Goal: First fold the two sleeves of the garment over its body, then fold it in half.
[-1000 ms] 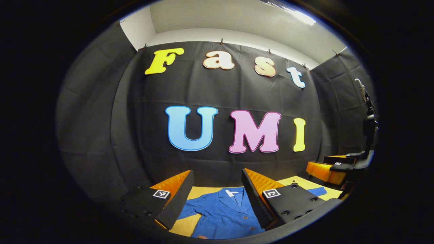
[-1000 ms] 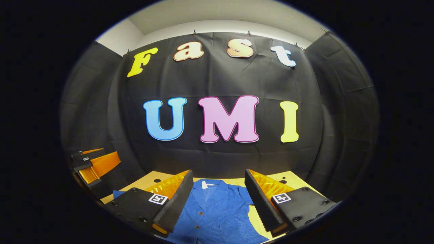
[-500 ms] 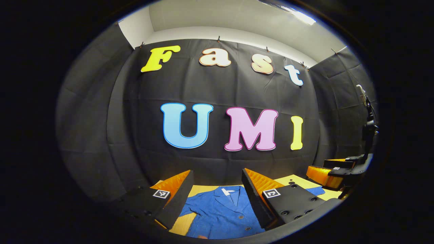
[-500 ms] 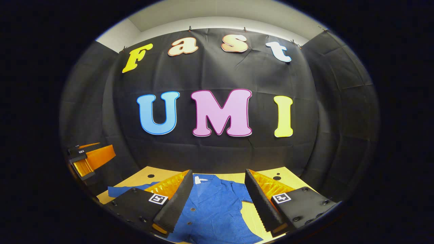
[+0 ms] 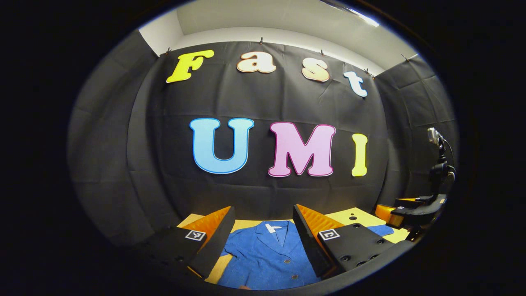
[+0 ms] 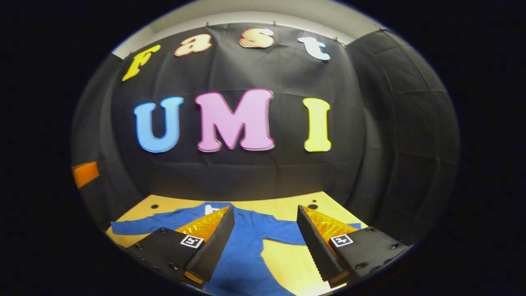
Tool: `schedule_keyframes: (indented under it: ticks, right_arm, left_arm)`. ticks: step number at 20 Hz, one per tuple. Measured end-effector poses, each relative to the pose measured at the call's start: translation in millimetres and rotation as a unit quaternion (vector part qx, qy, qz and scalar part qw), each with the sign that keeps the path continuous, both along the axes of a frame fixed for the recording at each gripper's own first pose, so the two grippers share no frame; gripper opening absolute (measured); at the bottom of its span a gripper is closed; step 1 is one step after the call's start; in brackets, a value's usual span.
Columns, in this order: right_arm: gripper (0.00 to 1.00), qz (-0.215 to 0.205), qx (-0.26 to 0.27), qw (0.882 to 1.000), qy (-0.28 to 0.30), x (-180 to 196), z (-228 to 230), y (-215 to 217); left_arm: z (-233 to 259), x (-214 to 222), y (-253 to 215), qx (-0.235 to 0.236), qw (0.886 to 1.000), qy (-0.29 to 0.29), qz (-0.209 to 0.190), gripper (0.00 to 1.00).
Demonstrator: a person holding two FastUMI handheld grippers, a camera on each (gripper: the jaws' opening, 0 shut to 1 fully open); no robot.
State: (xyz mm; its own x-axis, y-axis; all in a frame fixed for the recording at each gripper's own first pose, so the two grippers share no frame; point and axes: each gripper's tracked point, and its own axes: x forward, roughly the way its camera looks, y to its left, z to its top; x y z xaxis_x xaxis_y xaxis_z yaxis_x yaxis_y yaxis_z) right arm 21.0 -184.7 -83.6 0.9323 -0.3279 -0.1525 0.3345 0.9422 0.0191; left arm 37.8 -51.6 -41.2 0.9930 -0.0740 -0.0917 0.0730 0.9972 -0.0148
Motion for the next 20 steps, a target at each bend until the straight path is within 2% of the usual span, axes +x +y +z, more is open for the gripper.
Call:
schedule_keyframes:
  ticks: [2, 4, 8, 11, 12, 13, 14, 15, 16, 17, 19, 20]
  right_arm:
    - [0.96, -0.040, 0.028, 0.998, 0.030, 1, -25, -44]
    - [0.96, -0.074, 0.029, 0.996, 0.045, 7, -41, -88]
    - [0.96, -0.135, 0.056, 0.984, 0.100, 9, -94, -168]
    - [0.96, -0.186, 0.059, 0.973, 0.120, 11, -118, -222]
    - [0.96, -0.192, 0.071, 0.970, 0.133, 11, -132, -233]
    - [0.89, -0.190, 0.087, 0.966, 0.150, 13, -147, -240]
    - [0.97, -0.193, 0.098, 0.960, 0.176, 9, -164, -248]
    - [0.97, -0.200, 0.094, 0.954, 0.202, 1, -180, -260]
    - [0.91, -0.212, 0.091, 0.947, 0.225, -1, -198, -271]
    - [0.98, -0.218, 0.103, 0.939, 0.244, 0, -212, -279]
    - [0.98, -0.226, 0.150, 0.925, 0.268, -1, -230, -280]
    - [0.99, -0.233, 0.161, 0.919, 0.275, -5, -233, -283]
  left_arm:
    - [-7, 5, -6, 0.002, 1.000, 0.013, 0.007, 0.82]
    - [-8, 8, -9, 0.007, 1.000, 0.017, 0.021, 0.82]
    - [-21, 22, -31, 0.021, 0.999, 0.044, 0.019, 0.82]
    - [-10, 36, -67, 0.016, 0.999, 0.038, -0.012, 0.82]
    - [-6, 40, -79, 0.016, 0.999, 0.035, -0.021, 0.82]
    - [-6, 44, -88, 0.014, 0.999, 0.038, -0.025, 0.82]
    - [-7, 48, -97, 0.004, 0.999, 0.047, -0.024, 0.82]
    - [-8, 52, -107, -0.018, 0.998, 0.058, -0.028, 0.82]
    - [-7, 54, -121, -0.044, 0.996, 0.068, -0.039, 0.82]
    - [-5, 55, -132, -0.068, 0.994, 0.073, -0.046, 0.81]
    - [-3, 58, -147, -0.093, 0.991, 0.081, -0.052, 0.82]
    - [-4, 59, -153, -0.091, 0.990, 0.088, -0.055, 0.82]
